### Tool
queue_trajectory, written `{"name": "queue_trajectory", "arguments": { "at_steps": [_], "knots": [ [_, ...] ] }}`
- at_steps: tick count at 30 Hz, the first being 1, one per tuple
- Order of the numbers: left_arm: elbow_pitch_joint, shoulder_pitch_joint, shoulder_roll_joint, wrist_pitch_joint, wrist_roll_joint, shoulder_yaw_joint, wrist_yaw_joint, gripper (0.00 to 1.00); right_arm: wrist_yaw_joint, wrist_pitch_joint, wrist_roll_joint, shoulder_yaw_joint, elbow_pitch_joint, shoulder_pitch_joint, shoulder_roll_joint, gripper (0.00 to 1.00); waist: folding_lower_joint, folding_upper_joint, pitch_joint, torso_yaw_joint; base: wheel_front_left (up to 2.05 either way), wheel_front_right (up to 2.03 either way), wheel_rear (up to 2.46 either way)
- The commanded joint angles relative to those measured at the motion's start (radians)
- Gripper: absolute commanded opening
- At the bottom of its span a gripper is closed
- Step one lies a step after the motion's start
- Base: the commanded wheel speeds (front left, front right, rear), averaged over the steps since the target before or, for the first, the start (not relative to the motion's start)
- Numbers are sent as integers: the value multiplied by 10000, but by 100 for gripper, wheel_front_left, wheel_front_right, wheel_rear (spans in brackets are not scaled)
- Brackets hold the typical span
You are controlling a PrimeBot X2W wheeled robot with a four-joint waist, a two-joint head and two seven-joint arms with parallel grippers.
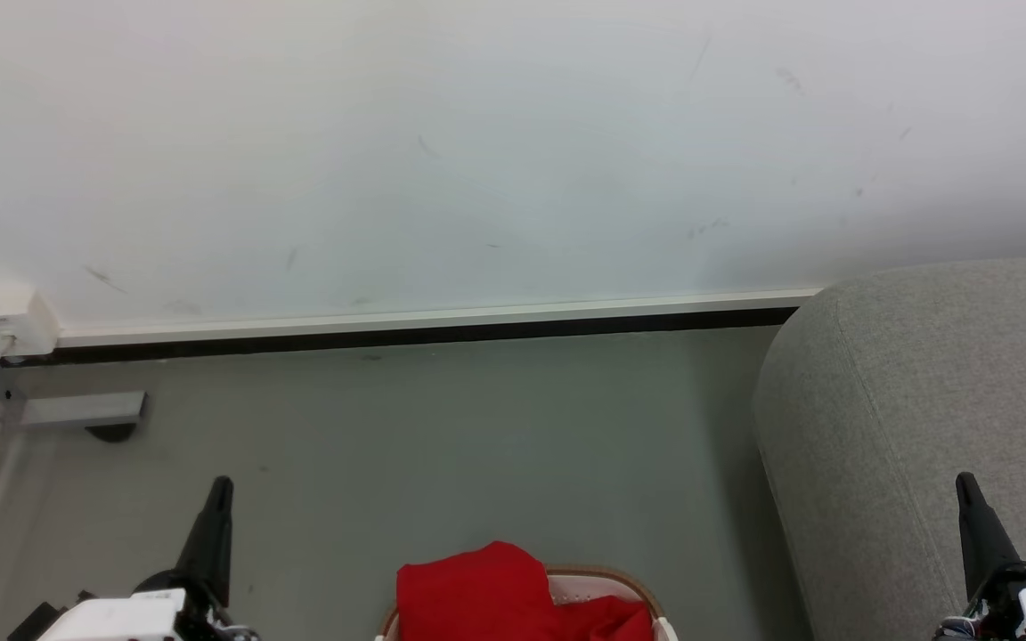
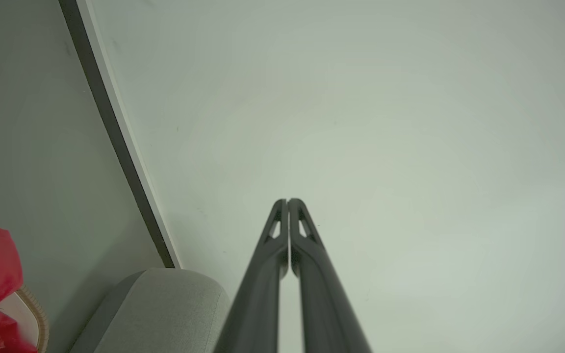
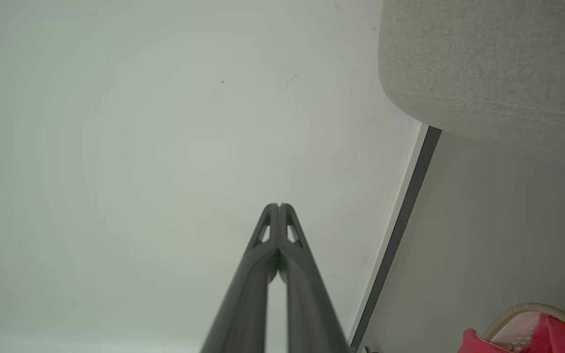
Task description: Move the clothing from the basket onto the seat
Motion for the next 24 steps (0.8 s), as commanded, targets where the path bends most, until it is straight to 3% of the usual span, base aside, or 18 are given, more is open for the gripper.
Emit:
{"name": "queue_trajectory", "arguments": {
  "at_steps": [1, 24],
  "knots": [
    [-6, -96, 21, 28, -144, 13, -49, 0, -24, 16, -63, -28, 30, -134, 1, 0, 0, -1, 0, 0, 0, 0, 0],
    [-6, -96, 21, 28, -144, 13, -49, 0, -24, 16, -64, -28, 31, -133, 1, 0, 0, -1, 0, 0, 0, 0, 0]
  ]
}}
